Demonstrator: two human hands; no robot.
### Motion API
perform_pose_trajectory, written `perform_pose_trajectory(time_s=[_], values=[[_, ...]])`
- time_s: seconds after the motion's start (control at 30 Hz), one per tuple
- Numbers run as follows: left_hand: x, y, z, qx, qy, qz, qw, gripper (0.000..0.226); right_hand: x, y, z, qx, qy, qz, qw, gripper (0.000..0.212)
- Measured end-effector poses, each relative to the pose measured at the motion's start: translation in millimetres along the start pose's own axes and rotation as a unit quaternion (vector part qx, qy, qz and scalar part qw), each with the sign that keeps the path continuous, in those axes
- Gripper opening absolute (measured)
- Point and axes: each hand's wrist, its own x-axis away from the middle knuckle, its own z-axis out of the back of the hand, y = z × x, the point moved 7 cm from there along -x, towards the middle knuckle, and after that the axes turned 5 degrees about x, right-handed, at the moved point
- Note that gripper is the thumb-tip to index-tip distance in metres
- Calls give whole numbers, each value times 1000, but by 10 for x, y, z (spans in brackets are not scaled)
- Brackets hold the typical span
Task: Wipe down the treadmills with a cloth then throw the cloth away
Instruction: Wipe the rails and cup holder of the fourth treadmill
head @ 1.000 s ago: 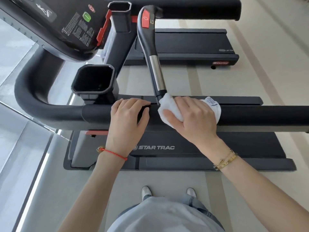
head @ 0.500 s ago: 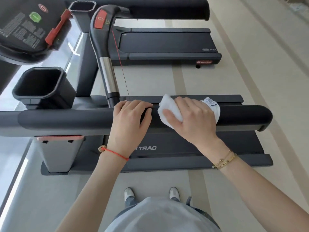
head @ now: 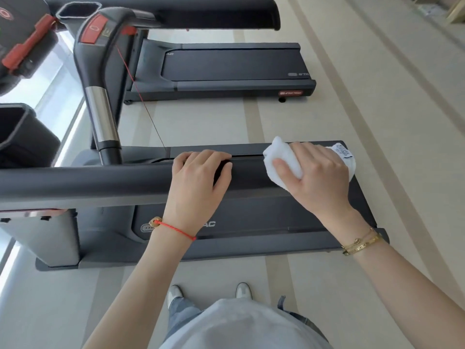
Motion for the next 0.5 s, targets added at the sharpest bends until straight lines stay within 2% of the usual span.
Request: perform_pose_trajectory(time_s=[0.1, 0.17, 0.2, 0.27, 0.33, 0.43, 0.5], values=[[-38, 168, -117, -3, -15, 4, 1000, 22, 81, 267, 35, -28, 2, -42, 999, 39], [-65, 284, -192, -6, -24, 4, 1000, 23, 176, 477, 29, -100, -12, -116, 988, 38], [-77, 343, -232, -7, -30, 3, 1000, 23, 243, 597, 19, -163, -21, -171, 971, 36], [-106, 457, -316, -11, -42, 0, 999, 25, 437, 803, -20, -287, -35, -294, 911, 34], [-130, 556, -401, -26, -55, -6, 998, 28, 645, 896, -84, -348, -57, -368, 861, 33], [-170, 686, -523, -56, -72, -18, 996, 31, 687, 948, -163, -379, -114, -380, 836, 25], [-191, 730, -565, -71, -75, -20, 994, 33, 508, 982, -217, -412, -184, -351, 821, 26]])
